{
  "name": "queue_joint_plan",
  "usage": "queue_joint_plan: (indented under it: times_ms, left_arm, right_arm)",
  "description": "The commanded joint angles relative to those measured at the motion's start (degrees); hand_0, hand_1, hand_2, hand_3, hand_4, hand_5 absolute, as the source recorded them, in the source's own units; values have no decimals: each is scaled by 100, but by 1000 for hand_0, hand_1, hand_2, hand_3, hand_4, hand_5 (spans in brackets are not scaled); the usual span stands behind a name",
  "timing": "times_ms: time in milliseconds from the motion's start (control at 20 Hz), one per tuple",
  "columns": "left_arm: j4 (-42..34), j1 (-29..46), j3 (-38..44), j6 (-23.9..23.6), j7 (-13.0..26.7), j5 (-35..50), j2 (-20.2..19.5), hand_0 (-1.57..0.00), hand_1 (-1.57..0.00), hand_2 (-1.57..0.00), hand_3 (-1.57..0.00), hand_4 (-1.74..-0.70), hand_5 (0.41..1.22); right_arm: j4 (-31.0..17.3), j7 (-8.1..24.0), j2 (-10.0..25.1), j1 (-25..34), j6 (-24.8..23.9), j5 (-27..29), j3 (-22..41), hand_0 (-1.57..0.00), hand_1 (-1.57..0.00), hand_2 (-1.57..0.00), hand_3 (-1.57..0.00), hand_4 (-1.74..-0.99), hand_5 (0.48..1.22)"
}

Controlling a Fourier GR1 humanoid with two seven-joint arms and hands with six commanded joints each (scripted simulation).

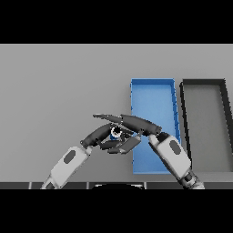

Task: Pick up the blue pipe and place it into the blue bin.

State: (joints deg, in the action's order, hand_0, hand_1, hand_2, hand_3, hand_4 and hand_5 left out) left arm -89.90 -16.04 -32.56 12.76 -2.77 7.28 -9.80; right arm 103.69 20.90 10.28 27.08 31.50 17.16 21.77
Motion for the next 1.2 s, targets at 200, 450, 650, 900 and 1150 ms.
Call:
queue_joint_plan:
  times_ms: [200, 450, 650, 900, 1150]
  left_arm:
    - [-21, -105, -132, 120, 601, -556, -212, -776, -706, -686, -583, -1533, 1221]
    - [-15, 99, 80, 102, 365, -423, 141, -1311, -1287, -1186, -1247, -1673, 1221]
    - [-25, 232, 240, 305, 390, -379, 244, -1464, -1455, -1372, -1438, -1713, 1221]
    - [-102, 174, 350, 434, 296, -670, 154, -1157, -1083, -977, -1066, -1535, 1221]
    - [-60, 231, 298, 887, -61, -1434, 26, -378, -354, -319, -349, -1088, 1113]
  right_arm:
    - [-382, -97, -219, 393, 236, 23, 133, -888, -873, -905, -768, -1486, 550]
    - [-499, -350, -248, 386, 90, 692, 303, -1347, -1342, -1353, -1257, -1469, 905]
    - [-443, -1061, 72, 411, -28, 223, 517, -1479, -1477, -1482, -1442, -1457, 1092]
    - [-414, -1128, 231, 507, -397, 746, 671, -1541, -1540, -1542, -1529, -1483, 1179]
    - [-347, -984, 387, 564, -551, 795, 845, -1561, -1561, -1561, -1557, -1492, 1207]
